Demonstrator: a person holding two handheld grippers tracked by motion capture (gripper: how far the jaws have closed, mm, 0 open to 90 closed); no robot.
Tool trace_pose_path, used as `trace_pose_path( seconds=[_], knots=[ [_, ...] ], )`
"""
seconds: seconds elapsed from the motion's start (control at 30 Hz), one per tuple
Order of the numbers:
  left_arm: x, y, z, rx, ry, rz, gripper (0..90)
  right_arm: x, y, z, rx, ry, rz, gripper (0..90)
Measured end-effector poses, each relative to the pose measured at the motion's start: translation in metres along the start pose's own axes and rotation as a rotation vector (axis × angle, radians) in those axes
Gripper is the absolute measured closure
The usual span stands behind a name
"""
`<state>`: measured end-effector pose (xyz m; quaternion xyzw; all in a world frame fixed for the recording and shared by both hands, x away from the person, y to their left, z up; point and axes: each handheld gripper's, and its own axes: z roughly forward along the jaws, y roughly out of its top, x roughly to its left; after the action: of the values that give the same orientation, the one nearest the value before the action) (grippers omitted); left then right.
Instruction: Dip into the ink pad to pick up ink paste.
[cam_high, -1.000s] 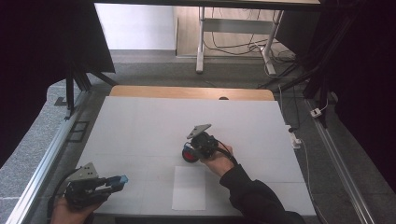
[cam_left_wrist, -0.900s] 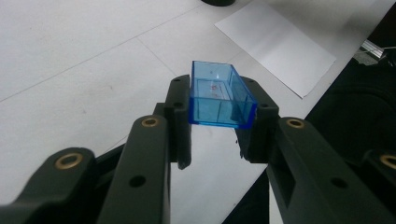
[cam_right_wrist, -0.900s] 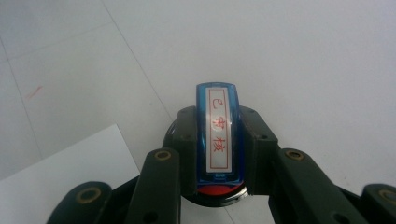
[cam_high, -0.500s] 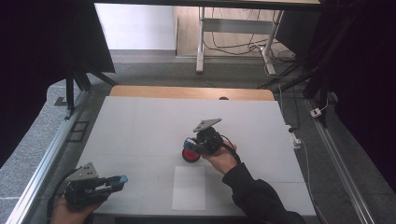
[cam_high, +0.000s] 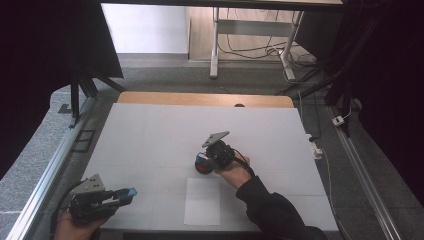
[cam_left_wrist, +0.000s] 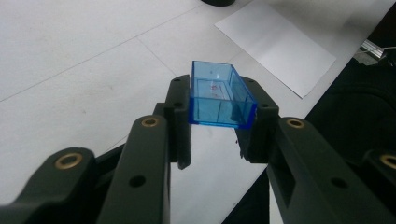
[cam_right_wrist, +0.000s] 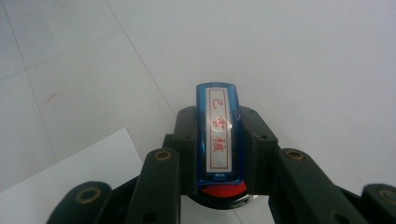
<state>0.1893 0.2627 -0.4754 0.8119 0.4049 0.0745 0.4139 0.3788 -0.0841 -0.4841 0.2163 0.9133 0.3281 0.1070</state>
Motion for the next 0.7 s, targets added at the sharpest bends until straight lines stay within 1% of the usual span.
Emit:
trace_pose_path(
  seconds=[0.07,0.1,0.17,0.37,0.4,0.47,0.57,0.7],
  knots=[
    [0.000,0.000,0.000,0.001,0.000,0.000,68.0,0.001,0.001,0.000,0.011,-0.005,-0.014,71.1],
    [0.000,0.000,0.000,0.000,0.001,0.000,68.0,0.002,0.001,0.000,0.011,-0.008,-0.012,71.1],
    [0.000,0.000,0.000,0.000,0.002,0.000,68.0,0.003,0.001,0.001,0.012,-0.016,-0.024,71.1],
    [0.000,0.000,0.000,0.002,0.002,0.001,68.0,0.001,0.001,0.001,0.006,-0.002,0.007,71.1],
    [0.000,0.000,0.000,0.002,0.002,-0.001,68.0,-0.001,0.000,0.001,0.008,0.000,0.002,71.2],
    [0.000,0.000,0.000,0.002,0.002,-0.003,68.0,-0.001,0.000,0.001,0.008,0.000,0.022,71.2],
    [0.000,0.000,0.000,0.003,0.001,-0.003,68.0,-0.004,-0.001,0.001,-0.003,0.017,0.046,71.2],
    [0.000,0.000,0.000,0.004,0.001,-0.004,68.0,-0.010,-0.003,0.001,-0.011,0.048,0.097,71.2]
  ],
)
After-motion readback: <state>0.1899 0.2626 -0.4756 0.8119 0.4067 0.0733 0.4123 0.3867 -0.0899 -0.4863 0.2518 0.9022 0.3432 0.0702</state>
